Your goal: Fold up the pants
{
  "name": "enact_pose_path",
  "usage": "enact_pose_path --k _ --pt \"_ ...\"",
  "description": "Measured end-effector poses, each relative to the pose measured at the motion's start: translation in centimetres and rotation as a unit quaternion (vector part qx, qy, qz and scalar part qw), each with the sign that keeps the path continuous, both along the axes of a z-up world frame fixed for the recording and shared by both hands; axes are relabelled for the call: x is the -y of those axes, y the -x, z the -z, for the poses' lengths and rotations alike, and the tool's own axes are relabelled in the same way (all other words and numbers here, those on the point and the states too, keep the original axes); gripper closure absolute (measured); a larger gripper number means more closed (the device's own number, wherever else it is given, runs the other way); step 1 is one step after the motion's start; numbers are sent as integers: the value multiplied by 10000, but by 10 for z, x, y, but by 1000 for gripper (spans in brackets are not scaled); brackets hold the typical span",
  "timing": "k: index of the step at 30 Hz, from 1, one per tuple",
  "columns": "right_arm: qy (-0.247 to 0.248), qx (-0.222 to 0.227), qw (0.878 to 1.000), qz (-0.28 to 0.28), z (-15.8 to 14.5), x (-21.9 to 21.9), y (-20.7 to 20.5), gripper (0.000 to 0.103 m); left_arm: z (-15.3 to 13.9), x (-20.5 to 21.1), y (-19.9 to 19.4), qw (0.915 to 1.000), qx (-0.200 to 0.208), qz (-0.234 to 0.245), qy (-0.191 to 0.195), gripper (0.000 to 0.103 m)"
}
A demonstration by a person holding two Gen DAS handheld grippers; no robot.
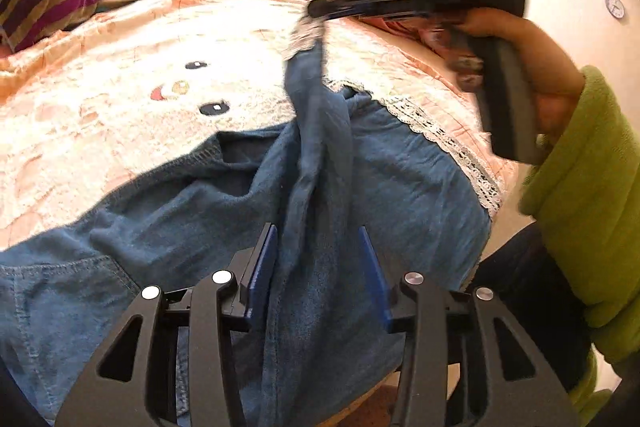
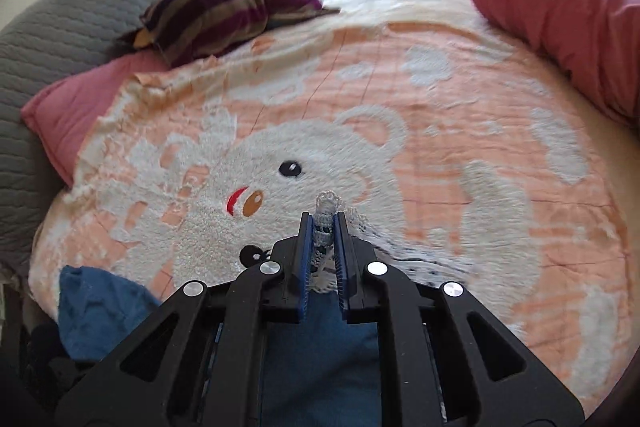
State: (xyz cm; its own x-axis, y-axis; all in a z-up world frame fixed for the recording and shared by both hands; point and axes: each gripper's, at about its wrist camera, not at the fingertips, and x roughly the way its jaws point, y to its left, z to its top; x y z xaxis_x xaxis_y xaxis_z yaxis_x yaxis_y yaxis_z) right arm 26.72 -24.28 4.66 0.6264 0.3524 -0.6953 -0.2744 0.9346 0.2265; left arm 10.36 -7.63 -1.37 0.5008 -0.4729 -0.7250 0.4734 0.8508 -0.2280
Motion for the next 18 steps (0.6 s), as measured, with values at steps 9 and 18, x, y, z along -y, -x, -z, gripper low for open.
enact_pose_path --k 9,18 --pt "-428 238 9973 541 -12 67 65 97 -1 4 2 9993 287 52 -241 99" --pt "89 -159 9974 696 3 108 153 97 -21 8 26 9980 410 486 -18 101"
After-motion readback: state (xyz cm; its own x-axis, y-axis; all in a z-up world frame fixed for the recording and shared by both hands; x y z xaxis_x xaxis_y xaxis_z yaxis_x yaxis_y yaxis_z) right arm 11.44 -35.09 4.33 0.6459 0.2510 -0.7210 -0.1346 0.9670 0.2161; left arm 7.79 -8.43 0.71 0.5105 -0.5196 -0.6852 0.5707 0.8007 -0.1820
